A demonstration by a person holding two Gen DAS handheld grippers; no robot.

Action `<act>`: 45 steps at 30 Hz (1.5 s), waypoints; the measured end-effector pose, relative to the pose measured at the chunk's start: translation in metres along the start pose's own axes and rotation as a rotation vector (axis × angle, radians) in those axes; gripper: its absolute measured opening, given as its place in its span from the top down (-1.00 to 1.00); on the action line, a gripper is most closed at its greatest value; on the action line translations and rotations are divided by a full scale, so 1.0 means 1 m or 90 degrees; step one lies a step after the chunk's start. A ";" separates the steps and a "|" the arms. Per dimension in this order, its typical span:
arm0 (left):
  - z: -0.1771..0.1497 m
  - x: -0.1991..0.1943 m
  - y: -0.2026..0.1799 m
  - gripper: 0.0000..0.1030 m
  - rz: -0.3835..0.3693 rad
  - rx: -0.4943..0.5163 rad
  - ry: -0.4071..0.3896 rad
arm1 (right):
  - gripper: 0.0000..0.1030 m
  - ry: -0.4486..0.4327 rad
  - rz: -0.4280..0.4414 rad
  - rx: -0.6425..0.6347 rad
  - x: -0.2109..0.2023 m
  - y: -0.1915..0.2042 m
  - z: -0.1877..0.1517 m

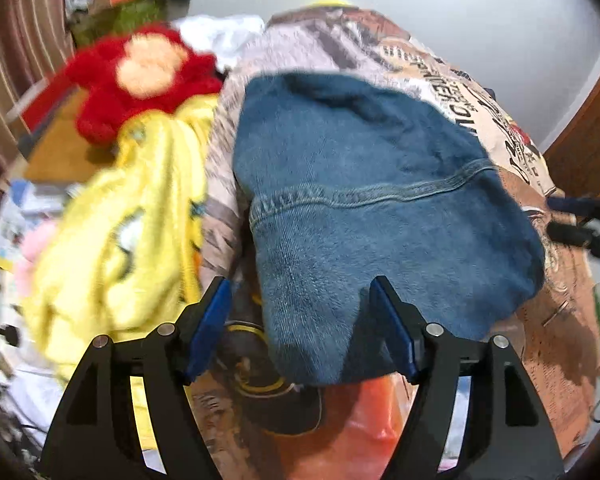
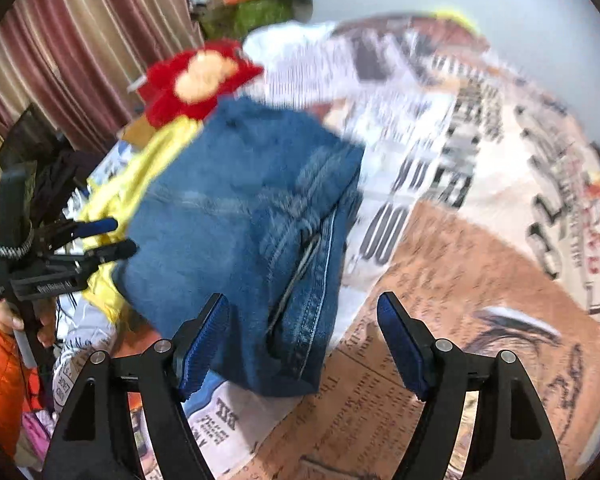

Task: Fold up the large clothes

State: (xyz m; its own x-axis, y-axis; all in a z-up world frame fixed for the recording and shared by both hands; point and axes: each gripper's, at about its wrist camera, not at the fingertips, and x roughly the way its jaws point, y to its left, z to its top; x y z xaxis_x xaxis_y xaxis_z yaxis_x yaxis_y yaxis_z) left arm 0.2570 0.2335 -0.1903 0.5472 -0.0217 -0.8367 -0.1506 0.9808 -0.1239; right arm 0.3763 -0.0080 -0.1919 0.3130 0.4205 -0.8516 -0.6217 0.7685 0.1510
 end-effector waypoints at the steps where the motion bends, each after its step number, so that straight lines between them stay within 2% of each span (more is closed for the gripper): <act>1: 0.001 -0.011 -0.005 -0.37 0.009 0.008 -0.020 | -0.45 -0.031 -0.002 0.000 -0.017 0.002 0.000; 3: 0.004 -0.036 -0.013 -0.37 0.016 0.018 -0.062 | -0.45 -0.077 0.001 0.001 -0.044 0.009 0.000; 7: 0.011 -0.108 -0.035 -0.37 0.027 0.035 -0.188 | -0.45 -0.195 0.016 0.009 -0.106 0.027 0.004; 13: 0.001 -0.203 -0.066 -0.37 0.027 0.044 -0.359 | -0.45 -0.380 0.023 0.002 -0.197 0.067 -0.012; 17: -0.022 -0.252 -0.088 -0.38 0.045 0.063 -0.462 | -0.45 -0.461 0.020 -0.018 -0.239 0.094 -0.035; 20: -0.038 -0.274 -0.097 -0.38 0.052 0.060 -0.509 | -0.45 -0.509 0.005 -0.024 -0.258 0.110 -0.055; 26: -0.062 -0.296 -0.101 -0.38 0.062 0.041 -0.552 | -0.45 -0.553 -0.013 -0.023 -0.273 0.133 -0.091; 28: -0.070 -0.297 -0.102 -0.49 0.074 0.043 -0.558 | -0.45 -0.559 -0.016 -0.009 -0.274 0.137 -0.101; 30: -0.074 -0.295 -0.103 -0.78 0.080 0.035 -0.561 | -0.46 -0.555 -0.011 0.003 -0.271 0.136 -0.106; 32: -0.078 -0.293 -0.101 -0.87 0.077 0.022 -0.560 | -0.60 -0.547 -0.017 0.006 -0.268 0.137 -0.112; 34: -0.081 -0.291 -0.100 -0.94 0.071 0.019 -0.553 | -0.90 -0.551 -0.037 0.004 -0.268 0.140 -0.119; 35: -0.082 -0.290 -0.099 -0.99 0.073 0.019 -0.549 | -0.95 -0.556 -0.055 0.004 -0.268 0.142 -0.122; 45: -0.094 -0.285 -0.107 -0.99 0.073 0.027 -0.534 | -1.00 -0.556 -0.081 0.019 -0.264 0.142 -0.127</act>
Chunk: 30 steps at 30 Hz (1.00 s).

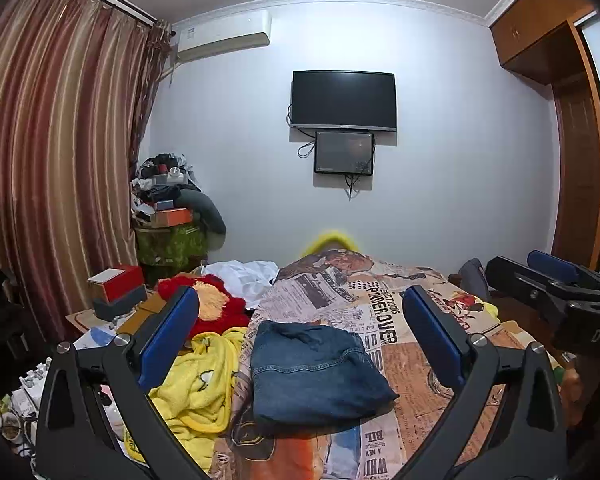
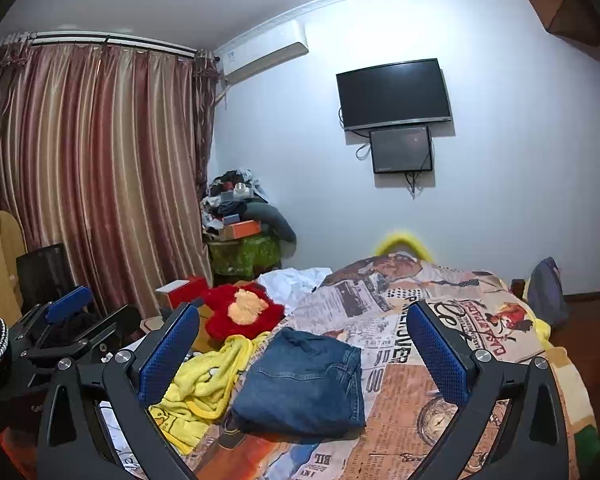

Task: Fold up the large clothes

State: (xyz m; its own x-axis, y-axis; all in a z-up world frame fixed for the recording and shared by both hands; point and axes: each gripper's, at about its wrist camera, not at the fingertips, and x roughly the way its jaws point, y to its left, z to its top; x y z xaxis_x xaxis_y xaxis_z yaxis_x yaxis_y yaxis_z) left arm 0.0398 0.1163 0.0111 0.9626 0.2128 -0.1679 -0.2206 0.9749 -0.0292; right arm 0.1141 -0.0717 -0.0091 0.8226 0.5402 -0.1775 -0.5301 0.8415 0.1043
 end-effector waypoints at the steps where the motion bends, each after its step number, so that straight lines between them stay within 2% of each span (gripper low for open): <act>1: 0.000 0.000 -0.001 -0.99 -0.001 0.000 0.000 | -1.00 0.001 0.000 0.001 0.000 0.000 0.000; 30: -0.001 0.002 0.003 -0.99 -0.002 -0.039 -0.003 | -1.00 0.022 -0.007 0.009 0.009 -0.006 -0.003</act>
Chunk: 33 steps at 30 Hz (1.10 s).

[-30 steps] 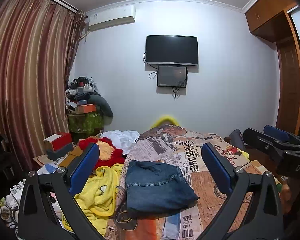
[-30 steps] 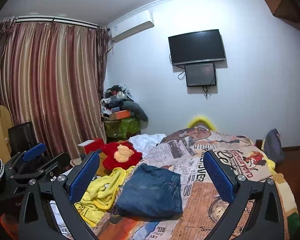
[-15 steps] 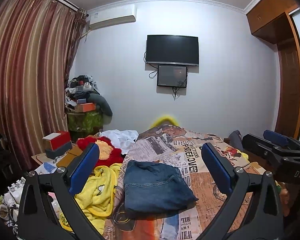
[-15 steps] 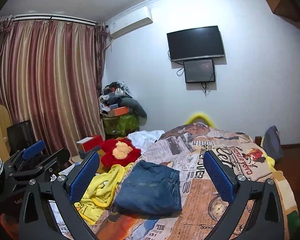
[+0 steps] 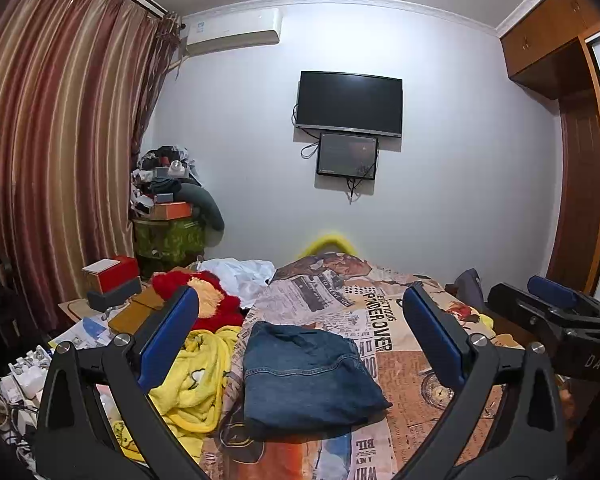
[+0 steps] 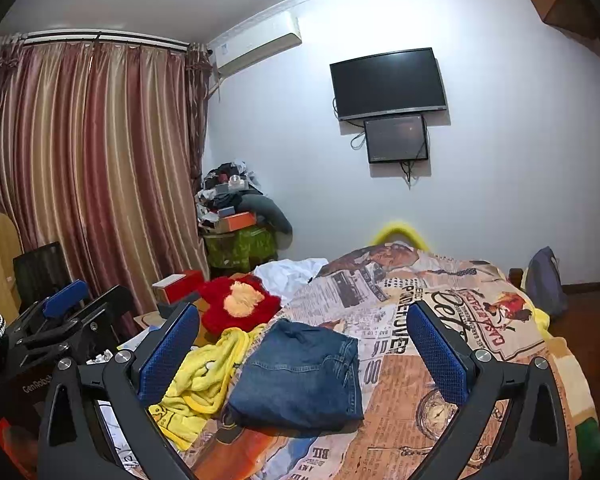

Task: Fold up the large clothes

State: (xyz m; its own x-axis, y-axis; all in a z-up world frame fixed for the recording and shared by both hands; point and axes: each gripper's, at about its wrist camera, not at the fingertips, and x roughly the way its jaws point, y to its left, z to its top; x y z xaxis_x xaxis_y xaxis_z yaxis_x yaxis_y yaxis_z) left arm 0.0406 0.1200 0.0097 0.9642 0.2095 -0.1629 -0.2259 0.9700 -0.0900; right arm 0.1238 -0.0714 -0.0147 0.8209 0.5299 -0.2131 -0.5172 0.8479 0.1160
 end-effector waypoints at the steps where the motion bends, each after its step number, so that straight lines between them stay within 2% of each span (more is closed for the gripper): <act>1: 0.000 0.000 0.000 -0.99 -0.001 0.000 -0.001 | -1.00 0.001 0.000 0.000 0.000 0.000 0.000; 33: -0.002 0.005 -0.003 -0.99 -0.032 0.010 0.019 | -1.00 0.002 -0.001 0.003 0.002 0.002 -0.003</act>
